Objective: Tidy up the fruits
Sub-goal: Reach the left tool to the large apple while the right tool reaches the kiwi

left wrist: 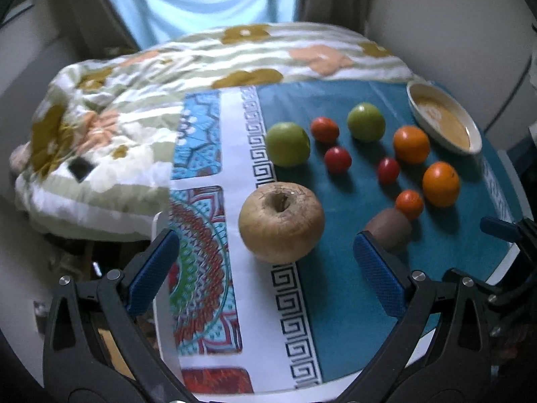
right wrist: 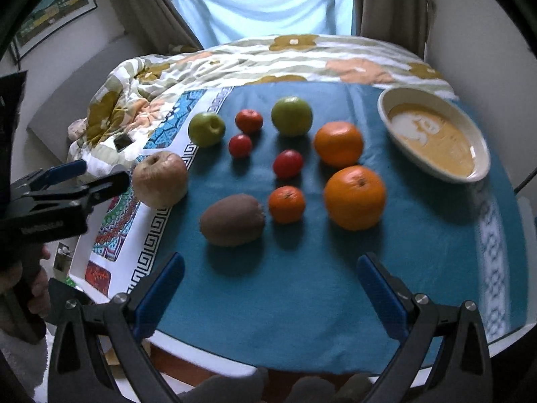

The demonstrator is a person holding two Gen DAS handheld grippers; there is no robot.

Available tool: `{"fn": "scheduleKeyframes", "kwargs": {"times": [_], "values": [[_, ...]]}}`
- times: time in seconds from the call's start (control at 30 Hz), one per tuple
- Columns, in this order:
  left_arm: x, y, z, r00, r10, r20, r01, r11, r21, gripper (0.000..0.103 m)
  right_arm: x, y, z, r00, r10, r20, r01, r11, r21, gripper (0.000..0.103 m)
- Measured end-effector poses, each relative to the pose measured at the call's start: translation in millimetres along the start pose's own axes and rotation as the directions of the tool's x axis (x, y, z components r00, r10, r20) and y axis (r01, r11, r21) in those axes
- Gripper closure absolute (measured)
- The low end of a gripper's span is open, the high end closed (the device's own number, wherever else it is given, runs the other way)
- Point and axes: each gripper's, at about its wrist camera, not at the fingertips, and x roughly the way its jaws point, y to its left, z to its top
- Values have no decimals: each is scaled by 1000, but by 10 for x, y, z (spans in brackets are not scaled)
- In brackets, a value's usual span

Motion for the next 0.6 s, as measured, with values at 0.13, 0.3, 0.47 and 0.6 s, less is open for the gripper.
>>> {"fn": "scheduleKeyframes", "kwargs": {"times": [0.13, 0.3, 0.47, 0.6], "values": [[252, -36, 33, 998, -48, -38, 51, 996, 72, 0, 183, 97, -15, 1000, -16, -22, 16, 999, 31, 1], [465, -67, 34, 994, -84, -73, 92, 987, 129, 0, 324, 204, -30, 999, -40, -35, 42, 998, 49, 1], [629, -115, 46, 988, -113, -106, 129, 978, 163, 0, 412, 259, -10, 997, -64, -32, 66, 996, 57, 1], [694, -148, 29, 985, -125, -122, 146, 973, 180, 0, 483, 290, 2, 997, -75, -36, 77, 995, 61, 5]]}}
